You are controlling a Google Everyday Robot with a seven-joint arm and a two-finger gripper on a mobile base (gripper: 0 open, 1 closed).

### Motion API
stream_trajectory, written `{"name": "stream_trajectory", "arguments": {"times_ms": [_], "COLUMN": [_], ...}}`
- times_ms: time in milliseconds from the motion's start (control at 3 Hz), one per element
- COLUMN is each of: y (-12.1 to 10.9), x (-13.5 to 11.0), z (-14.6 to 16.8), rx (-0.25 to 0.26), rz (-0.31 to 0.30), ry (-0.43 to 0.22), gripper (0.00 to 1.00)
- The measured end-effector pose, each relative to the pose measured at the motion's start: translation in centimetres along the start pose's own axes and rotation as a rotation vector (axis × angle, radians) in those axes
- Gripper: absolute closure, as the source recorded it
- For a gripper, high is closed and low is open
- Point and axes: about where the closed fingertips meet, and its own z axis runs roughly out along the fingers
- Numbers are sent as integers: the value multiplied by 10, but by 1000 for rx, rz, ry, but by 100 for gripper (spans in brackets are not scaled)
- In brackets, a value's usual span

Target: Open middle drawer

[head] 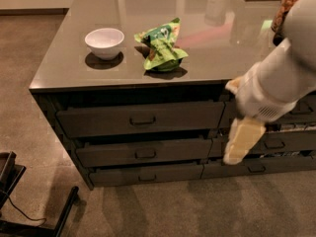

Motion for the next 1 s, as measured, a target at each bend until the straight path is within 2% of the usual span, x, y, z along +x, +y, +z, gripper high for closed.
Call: {"name": "stream_trajectory", "arguments": {"times_ms": [333, 667, 1000], "y": [17, 7, 7], "x": [-6, -11, -11], "z": [87, 93, 93], "rx": [-43, 8, 9], "rz": [-5, -3, -3], "ry": [-22, -48, -48], "gripper": [0, 0, 0]}}
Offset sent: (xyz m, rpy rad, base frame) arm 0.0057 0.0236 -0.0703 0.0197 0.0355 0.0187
